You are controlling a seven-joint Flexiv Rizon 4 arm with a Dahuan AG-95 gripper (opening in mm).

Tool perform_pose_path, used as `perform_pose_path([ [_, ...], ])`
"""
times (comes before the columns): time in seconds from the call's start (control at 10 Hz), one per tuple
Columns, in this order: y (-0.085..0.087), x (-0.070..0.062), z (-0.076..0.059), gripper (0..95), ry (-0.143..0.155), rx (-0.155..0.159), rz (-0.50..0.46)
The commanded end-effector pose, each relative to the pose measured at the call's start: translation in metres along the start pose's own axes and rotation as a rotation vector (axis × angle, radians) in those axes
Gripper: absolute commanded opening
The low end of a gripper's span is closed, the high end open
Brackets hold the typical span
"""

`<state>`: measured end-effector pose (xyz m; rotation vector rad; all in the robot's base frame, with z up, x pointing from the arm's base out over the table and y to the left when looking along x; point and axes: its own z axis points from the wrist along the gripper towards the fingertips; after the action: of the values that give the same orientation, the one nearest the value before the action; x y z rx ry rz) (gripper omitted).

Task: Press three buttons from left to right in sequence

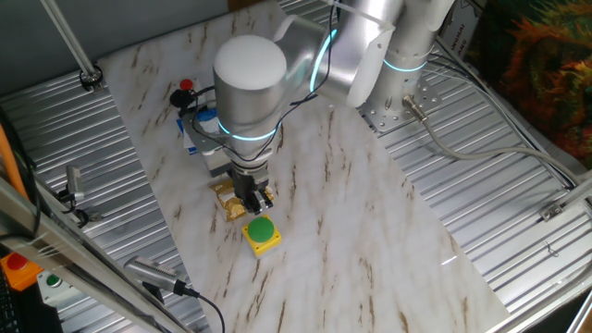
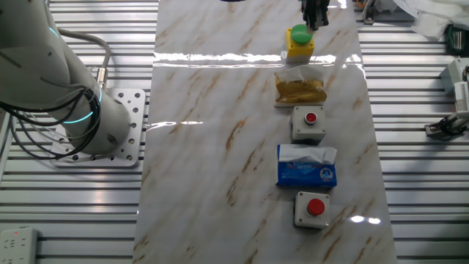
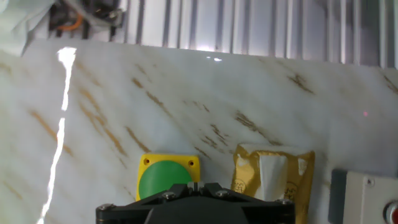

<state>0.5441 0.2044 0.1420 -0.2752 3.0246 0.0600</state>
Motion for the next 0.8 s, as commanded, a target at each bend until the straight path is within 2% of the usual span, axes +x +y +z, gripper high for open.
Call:
perform_pose_path([
  [0.1,0.001,-0.001,0.001,0.0,0.001,-0.01,-0.053],
  [0.5,0.007,-0.006,0.006,0.0,0.002,-0.012,-0.046],
  [0.7,0.01,-0.001,0.007,0.0,0.008,-0.014,-0.015],
  [0.8,0.014,0.004,0.008,0.0,0.024,-0.017,0.032],
])
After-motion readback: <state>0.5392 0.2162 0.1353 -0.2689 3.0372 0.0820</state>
